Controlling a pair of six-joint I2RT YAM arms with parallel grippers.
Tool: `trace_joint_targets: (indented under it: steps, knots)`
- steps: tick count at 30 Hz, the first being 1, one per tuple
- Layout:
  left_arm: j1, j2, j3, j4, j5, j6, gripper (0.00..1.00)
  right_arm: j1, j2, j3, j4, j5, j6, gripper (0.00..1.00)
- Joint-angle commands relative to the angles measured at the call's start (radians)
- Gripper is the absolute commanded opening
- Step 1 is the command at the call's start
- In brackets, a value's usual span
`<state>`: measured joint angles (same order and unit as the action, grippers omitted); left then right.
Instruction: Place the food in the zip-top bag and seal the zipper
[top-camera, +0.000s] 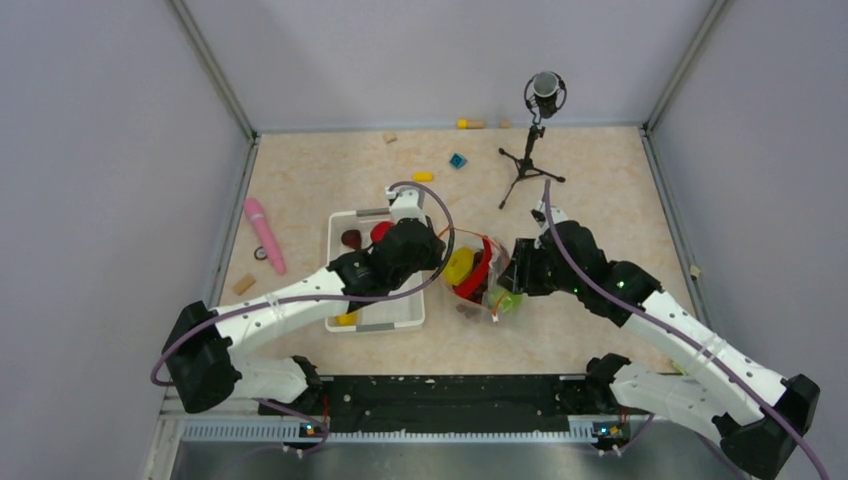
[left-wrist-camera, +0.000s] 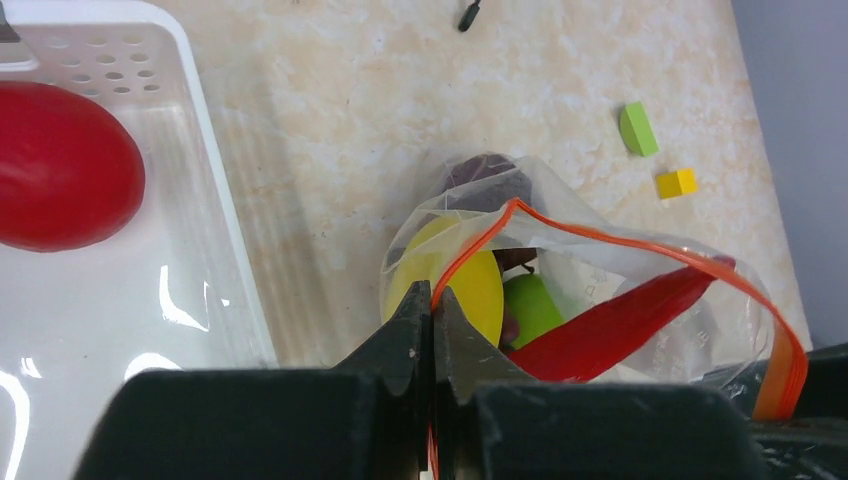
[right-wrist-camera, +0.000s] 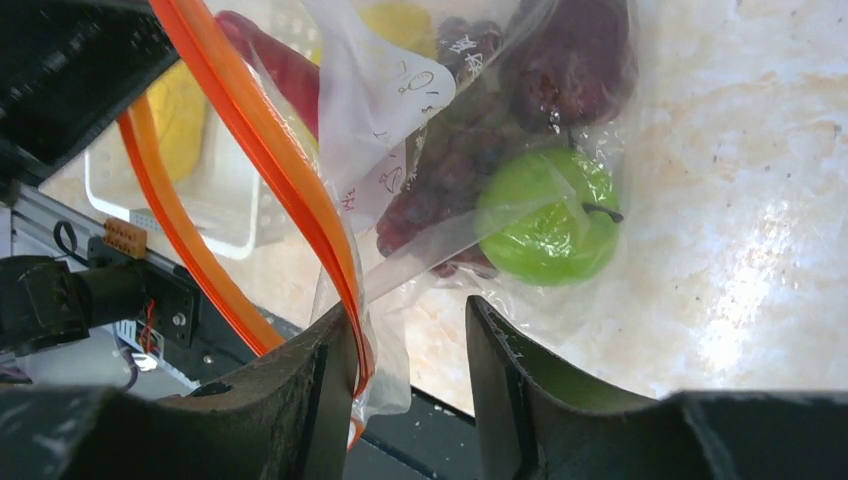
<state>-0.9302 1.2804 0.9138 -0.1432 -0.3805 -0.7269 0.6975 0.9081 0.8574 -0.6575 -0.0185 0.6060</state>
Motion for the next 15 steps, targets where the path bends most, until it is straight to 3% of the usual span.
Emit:
trace_joint_targets:
  steps: [1, 15]
  knots:
    - [-0.002, -0.025, 0.089, -0.024, -0.069, -0.070, 0.00, 0.054, -0.033, -0.032, -0.018, 0.065, 0.059, 0.43]
    - [-0.003, -0.001, 0.198, -0.130, -0.195, -0.141, 0.00, 0.239, -0.005, -0.061, 0.050, 0.157, 0.174, 0.41]
